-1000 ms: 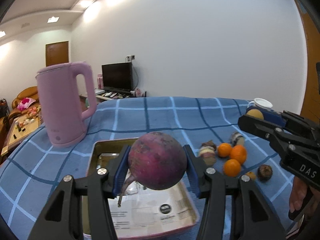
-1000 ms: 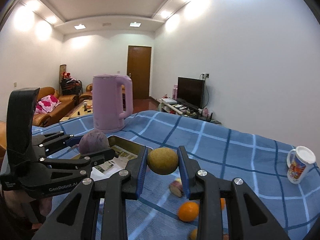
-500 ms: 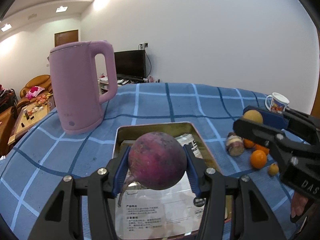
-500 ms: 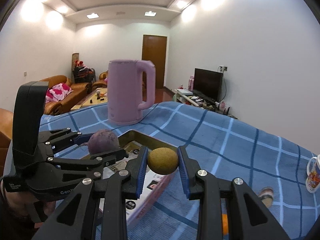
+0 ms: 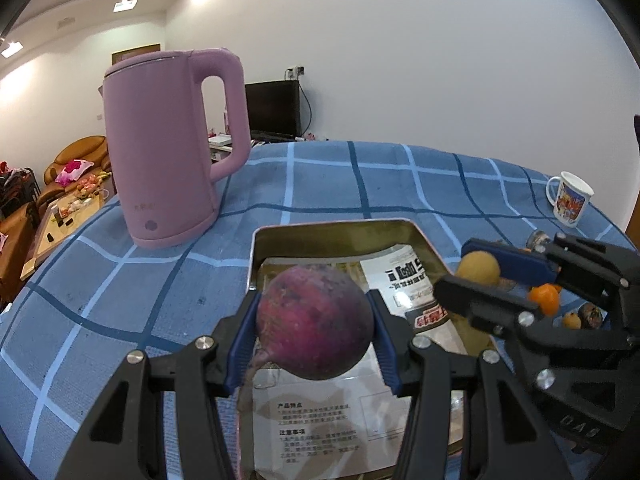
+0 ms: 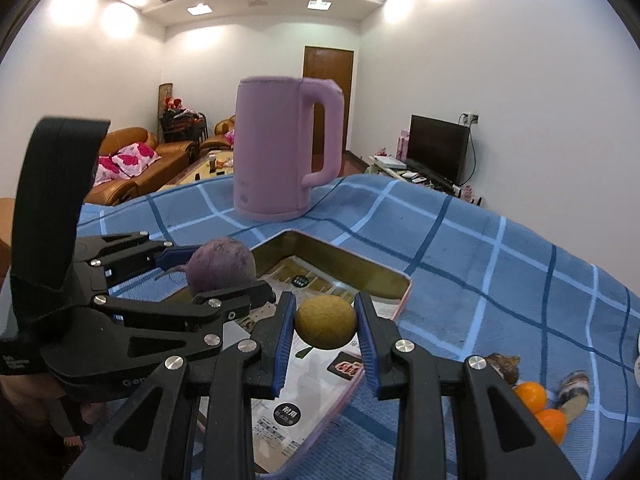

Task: Organize fruits
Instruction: 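Lower the radish into the tin tray and open the left gripper while the right gripper releases the kumquat there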

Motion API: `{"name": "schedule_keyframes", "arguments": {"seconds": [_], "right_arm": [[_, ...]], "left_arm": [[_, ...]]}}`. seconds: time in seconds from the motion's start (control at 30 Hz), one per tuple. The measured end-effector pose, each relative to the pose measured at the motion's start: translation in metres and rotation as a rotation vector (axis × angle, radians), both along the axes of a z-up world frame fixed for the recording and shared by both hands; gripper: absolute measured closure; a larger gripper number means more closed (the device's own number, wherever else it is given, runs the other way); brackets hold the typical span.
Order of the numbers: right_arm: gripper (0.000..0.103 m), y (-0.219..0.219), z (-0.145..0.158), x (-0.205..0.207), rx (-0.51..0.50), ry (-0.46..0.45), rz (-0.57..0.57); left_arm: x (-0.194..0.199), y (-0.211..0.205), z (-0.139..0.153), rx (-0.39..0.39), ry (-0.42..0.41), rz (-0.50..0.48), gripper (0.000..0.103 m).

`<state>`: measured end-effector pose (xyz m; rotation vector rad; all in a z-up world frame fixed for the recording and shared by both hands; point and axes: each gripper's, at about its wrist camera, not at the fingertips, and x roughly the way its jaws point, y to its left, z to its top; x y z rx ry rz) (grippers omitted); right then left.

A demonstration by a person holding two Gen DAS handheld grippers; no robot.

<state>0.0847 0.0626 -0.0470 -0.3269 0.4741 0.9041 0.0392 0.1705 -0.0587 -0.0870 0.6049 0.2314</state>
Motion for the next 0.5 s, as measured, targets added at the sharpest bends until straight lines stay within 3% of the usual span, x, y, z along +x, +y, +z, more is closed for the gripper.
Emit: {"name": "schedule_keyframes", "arguments": {"seconds": [0.5], "right_arm": [[0.071,0.01,-0.018,0.005,-0.046,0.037,0.012]], "left_arm": [[0.006,0.002,-0.009,-0.001,0.042,-0.007,0.049]]}}
